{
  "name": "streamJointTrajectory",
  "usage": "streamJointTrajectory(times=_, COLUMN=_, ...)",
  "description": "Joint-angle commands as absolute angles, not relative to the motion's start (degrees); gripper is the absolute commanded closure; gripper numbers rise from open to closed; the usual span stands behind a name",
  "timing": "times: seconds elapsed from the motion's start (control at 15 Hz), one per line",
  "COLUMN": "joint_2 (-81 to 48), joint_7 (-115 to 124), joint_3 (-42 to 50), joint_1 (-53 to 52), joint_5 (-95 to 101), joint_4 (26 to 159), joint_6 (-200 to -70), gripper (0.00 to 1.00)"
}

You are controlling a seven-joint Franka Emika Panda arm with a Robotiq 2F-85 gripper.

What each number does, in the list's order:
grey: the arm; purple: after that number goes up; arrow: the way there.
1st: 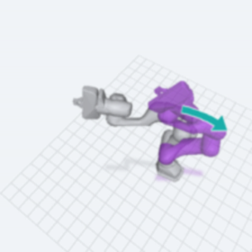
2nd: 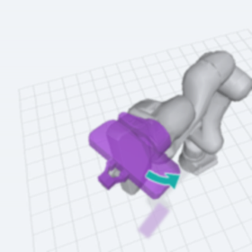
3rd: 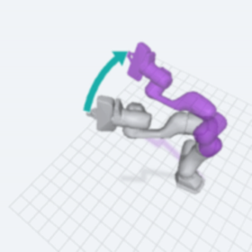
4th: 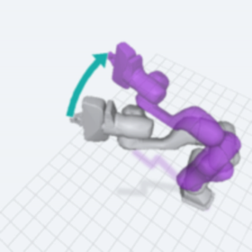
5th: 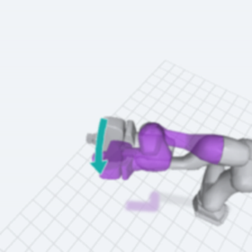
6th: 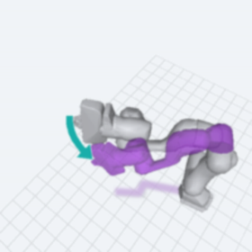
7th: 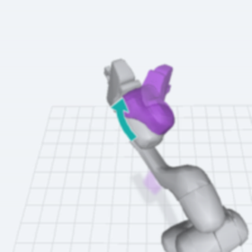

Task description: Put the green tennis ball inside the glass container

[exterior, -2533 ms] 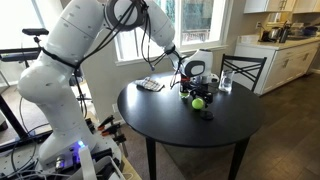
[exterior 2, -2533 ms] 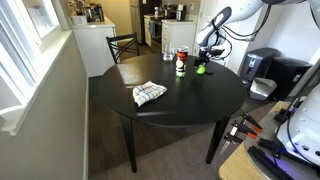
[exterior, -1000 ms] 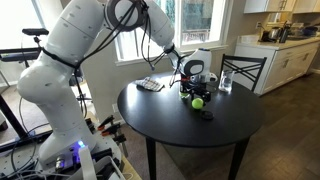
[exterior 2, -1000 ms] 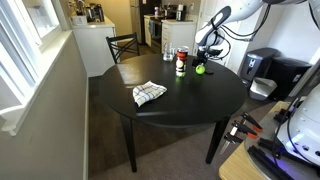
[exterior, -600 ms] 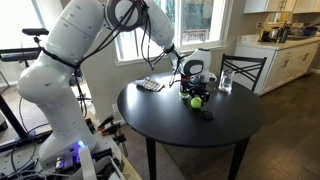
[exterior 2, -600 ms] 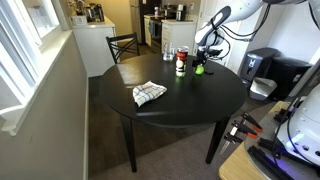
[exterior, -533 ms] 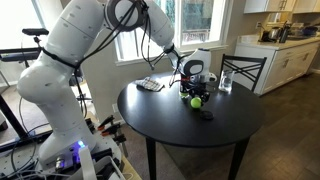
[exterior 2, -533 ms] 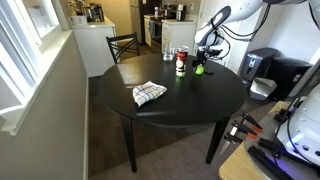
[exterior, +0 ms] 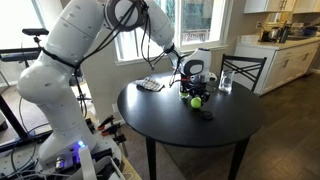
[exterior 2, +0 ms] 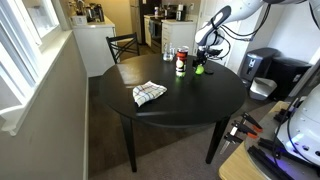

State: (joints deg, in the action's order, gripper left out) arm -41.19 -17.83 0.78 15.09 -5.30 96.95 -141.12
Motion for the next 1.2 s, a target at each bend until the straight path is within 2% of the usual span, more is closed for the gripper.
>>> streamJointTrajectory(times=0.0, joint_2=-36.91, joint_7=-21.08, joint_3=-1.26, joint_1=17.91, joint_5=-6.93, joint_4=100.1, joint_6=-140.39, gripper=0.59)
streamJointTrajectory(times=0.4, joint_2=-30.96, joint_7=-23.11, joint_3=-1.74, joint_1=19.54, joint_5=-7.24, joint_4=101.02, joint_6=-141.63, gripper=0.59)
streamJointTrajectory(times=1.13, joint_2=-28.45, joint_7=-20.95, joint_3=-1.43, joint_1=14.97, joint_5=-5.92, joint_4=95.08, joint_6=-144.15, gripper=0.59)
